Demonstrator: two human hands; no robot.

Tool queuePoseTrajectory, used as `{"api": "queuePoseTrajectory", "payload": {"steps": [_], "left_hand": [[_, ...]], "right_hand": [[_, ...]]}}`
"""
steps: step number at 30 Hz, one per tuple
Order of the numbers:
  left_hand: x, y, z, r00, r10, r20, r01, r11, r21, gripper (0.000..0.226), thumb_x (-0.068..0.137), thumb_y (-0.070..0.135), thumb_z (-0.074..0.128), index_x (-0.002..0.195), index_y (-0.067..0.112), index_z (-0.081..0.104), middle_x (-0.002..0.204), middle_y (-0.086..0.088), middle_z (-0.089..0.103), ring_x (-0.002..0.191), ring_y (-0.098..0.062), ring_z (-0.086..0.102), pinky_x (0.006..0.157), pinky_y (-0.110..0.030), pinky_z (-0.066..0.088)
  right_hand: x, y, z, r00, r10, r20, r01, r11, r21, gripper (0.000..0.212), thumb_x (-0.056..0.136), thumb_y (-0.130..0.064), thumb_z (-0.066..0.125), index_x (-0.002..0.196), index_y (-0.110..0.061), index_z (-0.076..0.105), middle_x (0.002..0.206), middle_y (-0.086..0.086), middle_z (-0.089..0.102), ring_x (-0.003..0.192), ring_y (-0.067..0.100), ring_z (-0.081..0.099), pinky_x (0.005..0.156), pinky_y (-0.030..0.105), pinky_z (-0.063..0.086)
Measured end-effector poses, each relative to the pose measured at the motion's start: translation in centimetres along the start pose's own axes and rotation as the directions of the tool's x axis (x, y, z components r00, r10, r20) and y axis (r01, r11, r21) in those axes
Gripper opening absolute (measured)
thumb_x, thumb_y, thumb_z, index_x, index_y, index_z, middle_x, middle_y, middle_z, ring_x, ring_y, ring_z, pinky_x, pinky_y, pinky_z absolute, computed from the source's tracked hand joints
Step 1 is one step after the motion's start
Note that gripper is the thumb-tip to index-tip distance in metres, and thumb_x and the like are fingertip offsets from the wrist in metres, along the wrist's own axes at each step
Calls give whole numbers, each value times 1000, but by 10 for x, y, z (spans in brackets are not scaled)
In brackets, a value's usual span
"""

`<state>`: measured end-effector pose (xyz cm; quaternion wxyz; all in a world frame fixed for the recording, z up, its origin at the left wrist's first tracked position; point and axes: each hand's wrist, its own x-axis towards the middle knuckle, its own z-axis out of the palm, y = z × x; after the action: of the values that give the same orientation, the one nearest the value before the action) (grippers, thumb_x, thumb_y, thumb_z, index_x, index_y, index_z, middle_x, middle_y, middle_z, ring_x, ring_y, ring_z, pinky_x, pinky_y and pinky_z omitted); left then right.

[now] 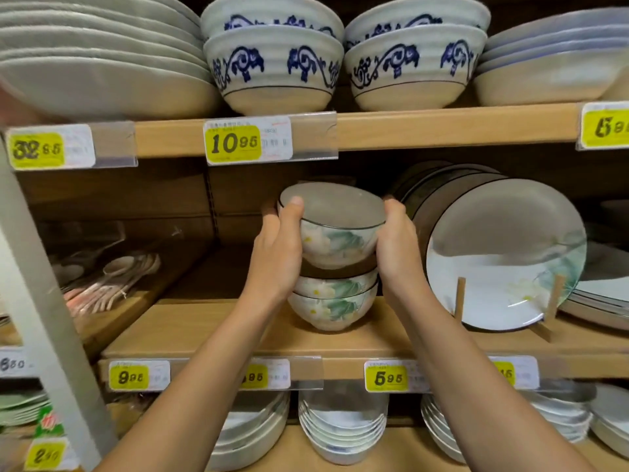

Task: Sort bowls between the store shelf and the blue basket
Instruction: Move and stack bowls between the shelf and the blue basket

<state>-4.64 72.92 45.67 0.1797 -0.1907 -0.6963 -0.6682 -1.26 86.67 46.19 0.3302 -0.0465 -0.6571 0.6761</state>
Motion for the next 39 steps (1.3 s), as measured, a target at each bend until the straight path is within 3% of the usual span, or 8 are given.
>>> {"api": "queuePoseTrajectory", "payload": {"steps": [6, 13, 19, 24, 26, 28, 33, 39], "left_hand": [[1, -23, 2, 985, -137, 107, 127, 988, 90, 80, 70, 78, 26, 124, 26, 55, 122, 0, 63, 115, -19, 57, 104, -47, 42], [2, -33, 6, 981, -157, 112, 149, 986, 73, 85, 68, 78, 25, 121, 21, 59, 117, -2, 66, 110, -18, 60, 101, -45, 44], [2, -44, 5, 986, -151, 67, 146, 986, 84, 82, 68, 76, 23, 120, 22, 57, 115, -1, 65, 109, -18, 59, 99, -44, 45], [2, -49, 5, 986, -163, 37, 158, 981, 115, 83, 66, 78, 22, 115, 23, 59, 107, 4, 65, 101, -13, 59, 90, -39, 48], [2, -50, 6, 986, -169, 13, 165, 977, 137, 78, 66, 78, 22, 109, 23, 58, 94, 11, 60, 89, -4, 56, 72, -30, 44], [3, -51, 7, 986, -166, -18, 167, 971, 171, 66, 69, 75, 22, 103, 26, 53, 85, 17, 51, 79, 2, 48, 64, -29, 36], [4, -51, 8, 984, -166, -58, 175, 957, 233, 38, 87, 65, 27, 88, 31, 44, 80, 18, 46, 76, -9, 44, 70, -33, 32], [5, -52, 5, 987, -139, -78, 153, 967, 203, 36, 91, 59, 37, 81, 28, 53, 83, 10, 58, 80, -14, 54, 68, -31, 37]], "right_hand": [[10, 29, 1, 996, 90, -1, -90, 993, -83, 51, 83, -54, 27, 94, -21, 64, 101, 3, 70, 98, 20, 62, 98, 47, 48], [18, 48, 2, 992, 125, -8, -125, 988, -87, 47, 93, -50, 27, 91, -21, 65, 97, 1, 72, 94, 17, 65, 87, 36, 50], [16, 54, 9, 990, 131, -41, -134, 988, -81, 55, 82, -56, 25, 95, -22, 66, 102, 2, 71, 98, 20, 64, 97, 45, 49], [15, 56, 9, 989, 131, -63, -136, 987, -80, 51, 81, -57, 27, 88, -24, 66, 95, -1, 73, 94, 18, 66, 93, 43, 52], [15, 57, 8, 990, 125, -66, -130, 988, -88, 47, 83, -55, 27, 84, -26, 64, 91, -3, 73, 93, 19, 66, 90, 41, 53], [14, 57, 8, 991, 119, -69, -125, 988, -90, 45, 85, -55, 28, 83, -27, 63, 90, -3, 72, 93, 18, 66, 89, 40, 54], [13, 58, 8, 992, 89, -88, -100, 987, -128, 43, 92, -50, 27, 84, -27, 63, 93, -2, 72, 93, 17, 65, 91, 43, 52], [11, 58, 9, 988, 51, -146, -77, 980, -181, 43, 95, -46, 26, 80, -26, 61, 91, -3, 67, 89, 15, 61, 78, 35, 46]]}}
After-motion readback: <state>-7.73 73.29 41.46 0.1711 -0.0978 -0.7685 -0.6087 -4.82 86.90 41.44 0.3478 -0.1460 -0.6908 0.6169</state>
